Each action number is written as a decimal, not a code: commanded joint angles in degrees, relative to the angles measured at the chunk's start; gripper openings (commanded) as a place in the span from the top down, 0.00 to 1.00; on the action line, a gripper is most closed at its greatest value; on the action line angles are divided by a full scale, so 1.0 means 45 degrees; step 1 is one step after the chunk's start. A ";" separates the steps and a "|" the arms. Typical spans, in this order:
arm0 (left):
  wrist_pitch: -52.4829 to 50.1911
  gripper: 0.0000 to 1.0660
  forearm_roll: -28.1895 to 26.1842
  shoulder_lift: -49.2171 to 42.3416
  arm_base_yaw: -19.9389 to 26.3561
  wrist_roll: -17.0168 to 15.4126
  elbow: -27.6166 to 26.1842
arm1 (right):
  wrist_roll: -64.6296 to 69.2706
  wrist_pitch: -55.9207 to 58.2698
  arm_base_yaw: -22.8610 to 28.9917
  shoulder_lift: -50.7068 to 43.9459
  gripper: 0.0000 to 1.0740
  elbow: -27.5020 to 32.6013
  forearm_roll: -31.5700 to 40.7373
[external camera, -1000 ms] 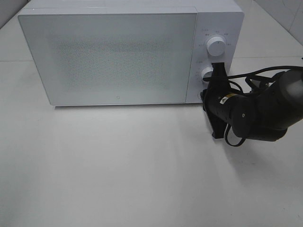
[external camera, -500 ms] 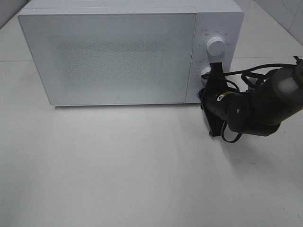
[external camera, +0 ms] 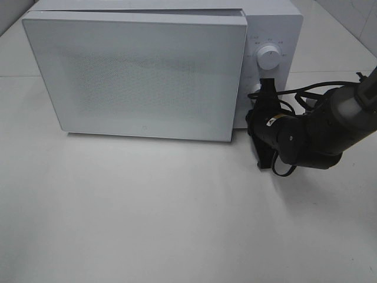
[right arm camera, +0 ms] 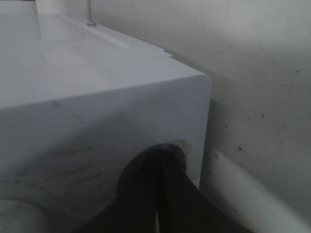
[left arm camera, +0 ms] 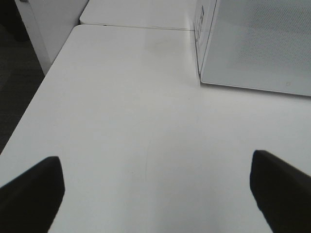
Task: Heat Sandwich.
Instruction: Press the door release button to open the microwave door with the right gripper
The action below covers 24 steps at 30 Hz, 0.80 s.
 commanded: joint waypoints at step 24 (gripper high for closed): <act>-0.0064 0.08 0.0000 -0.0331 0.0025 0.0013 0.0038 | 0.0153 -0.1693 -0.0395 -0.0153 0.99 -0.0879 -0.1133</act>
